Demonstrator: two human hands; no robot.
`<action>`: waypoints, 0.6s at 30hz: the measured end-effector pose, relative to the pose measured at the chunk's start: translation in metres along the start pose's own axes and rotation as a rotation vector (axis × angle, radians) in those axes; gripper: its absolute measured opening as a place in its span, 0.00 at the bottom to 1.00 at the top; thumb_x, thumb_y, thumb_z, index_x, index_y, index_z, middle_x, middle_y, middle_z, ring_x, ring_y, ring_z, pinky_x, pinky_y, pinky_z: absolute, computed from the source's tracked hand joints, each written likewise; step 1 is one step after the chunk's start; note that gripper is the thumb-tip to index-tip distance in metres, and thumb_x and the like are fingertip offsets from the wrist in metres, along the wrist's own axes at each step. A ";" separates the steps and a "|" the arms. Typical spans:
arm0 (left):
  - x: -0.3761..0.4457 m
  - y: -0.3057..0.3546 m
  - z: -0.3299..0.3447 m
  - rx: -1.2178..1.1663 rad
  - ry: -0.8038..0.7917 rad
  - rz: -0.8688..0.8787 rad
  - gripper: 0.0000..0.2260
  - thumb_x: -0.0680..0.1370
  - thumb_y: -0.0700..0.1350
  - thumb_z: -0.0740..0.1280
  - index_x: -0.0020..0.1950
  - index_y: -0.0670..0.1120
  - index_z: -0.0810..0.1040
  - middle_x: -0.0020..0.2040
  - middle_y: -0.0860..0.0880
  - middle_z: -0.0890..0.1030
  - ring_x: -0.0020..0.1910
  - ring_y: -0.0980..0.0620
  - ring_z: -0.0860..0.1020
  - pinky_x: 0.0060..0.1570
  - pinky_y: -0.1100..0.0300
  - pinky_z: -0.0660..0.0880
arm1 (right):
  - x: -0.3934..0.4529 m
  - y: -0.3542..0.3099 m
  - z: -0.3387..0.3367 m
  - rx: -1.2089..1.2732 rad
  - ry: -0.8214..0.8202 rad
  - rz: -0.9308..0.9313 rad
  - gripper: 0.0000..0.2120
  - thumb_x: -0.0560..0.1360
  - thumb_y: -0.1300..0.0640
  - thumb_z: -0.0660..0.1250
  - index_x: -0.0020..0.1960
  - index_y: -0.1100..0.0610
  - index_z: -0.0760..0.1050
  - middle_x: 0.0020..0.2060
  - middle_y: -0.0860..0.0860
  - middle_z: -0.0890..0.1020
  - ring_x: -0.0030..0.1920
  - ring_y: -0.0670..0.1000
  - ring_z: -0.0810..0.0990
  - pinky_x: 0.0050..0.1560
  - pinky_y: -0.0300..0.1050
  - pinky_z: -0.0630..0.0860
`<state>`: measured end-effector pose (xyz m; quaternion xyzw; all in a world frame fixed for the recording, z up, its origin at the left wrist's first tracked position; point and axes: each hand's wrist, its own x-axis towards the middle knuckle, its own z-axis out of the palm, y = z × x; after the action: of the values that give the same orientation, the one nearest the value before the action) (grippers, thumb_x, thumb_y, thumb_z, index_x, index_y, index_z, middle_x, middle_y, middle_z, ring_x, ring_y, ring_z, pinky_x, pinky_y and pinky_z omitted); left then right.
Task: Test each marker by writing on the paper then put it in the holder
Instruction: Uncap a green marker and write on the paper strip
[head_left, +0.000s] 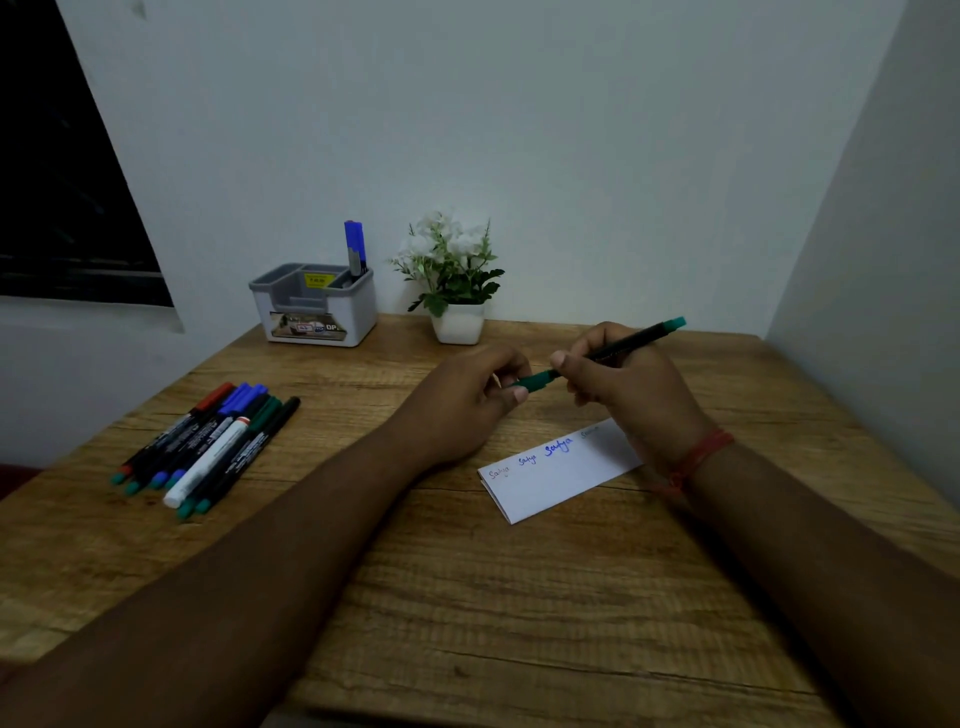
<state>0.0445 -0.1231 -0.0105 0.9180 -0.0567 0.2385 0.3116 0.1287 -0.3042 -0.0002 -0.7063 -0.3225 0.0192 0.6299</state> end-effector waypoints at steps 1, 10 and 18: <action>0.000 0.001 -0.001 -0.024 0.004 -0.007 0.05 0.80 0.44 0.68 0.55 0.52 0.78 0.49 0.55 0.79 0.47 0.59 0.75 0.45 0.65 0.72 | 0.000 0.001 0.000 0.003 0.003 0.002 0.10 0.74 0.55 0.76 0.46 0.62 0.79 0.34 0.48 0.81 0.36 0.48 0.79 0.39 0.43 0.77; 0.002 0.006 -0.005 -0.302 -0.021 -0.126 0.05 0.79 0.38 0.68 0.52 0.46 0.81 0.40 0.50 0.79 0.38 0.57 0.77 0.43 0.64 0.75 | -0.004 -0.001 0.015 0.046 0.013 -0.055 0.07 0.75 0.56 0.75 0.41 0.57 0.80 0.28 0.48 0.77 0.33 0.48 0.75 0.35 0.40 0.73; 0.006 0.007 -0.003 -0.294 0.021 -0.121 0.04 0.80 0.43 0.69 0.53 0.48 0.81 0.48 0.46 0.82 0.47 0.53 0.79 0.50 0.59 0.75 | 0.003 -0.004 0.021 0.016 0.109 -0.032 0.08 0.78 0.53 0.71 0.45 0.57 0.77 0.38 0.52 0.82 0.39 0.47 0.82 0.41 0.41 0.80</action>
<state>0.0468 -0.1266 -0.0024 0.8618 -0.0324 0.2179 0.4569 0.1200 -0.2844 0.0002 -0.6961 -0.2988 -0.0267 0.6523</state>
